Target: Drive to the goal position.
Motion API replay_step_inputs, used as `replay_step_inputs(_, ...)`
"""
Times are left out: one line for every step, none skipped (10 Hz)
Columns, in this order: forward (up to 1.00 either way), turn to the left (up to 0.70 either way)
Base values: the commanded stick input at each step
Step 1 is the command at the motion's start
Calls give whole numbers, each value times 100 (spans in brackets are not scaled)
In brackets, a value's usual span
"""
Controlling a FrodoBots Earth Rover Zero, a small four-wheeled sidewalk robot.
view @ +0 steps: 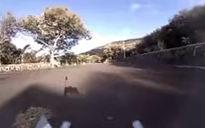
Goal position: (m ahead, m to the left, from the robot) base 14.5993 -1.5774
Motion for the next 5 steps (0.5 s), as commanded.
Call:
replay_step_inputs(69, 2)
replay_step_inputs(69, 2)
replay_step_inputs(69, 2)
replay_step_inputs(69, 2)
replay_step_inputs(69, 2)
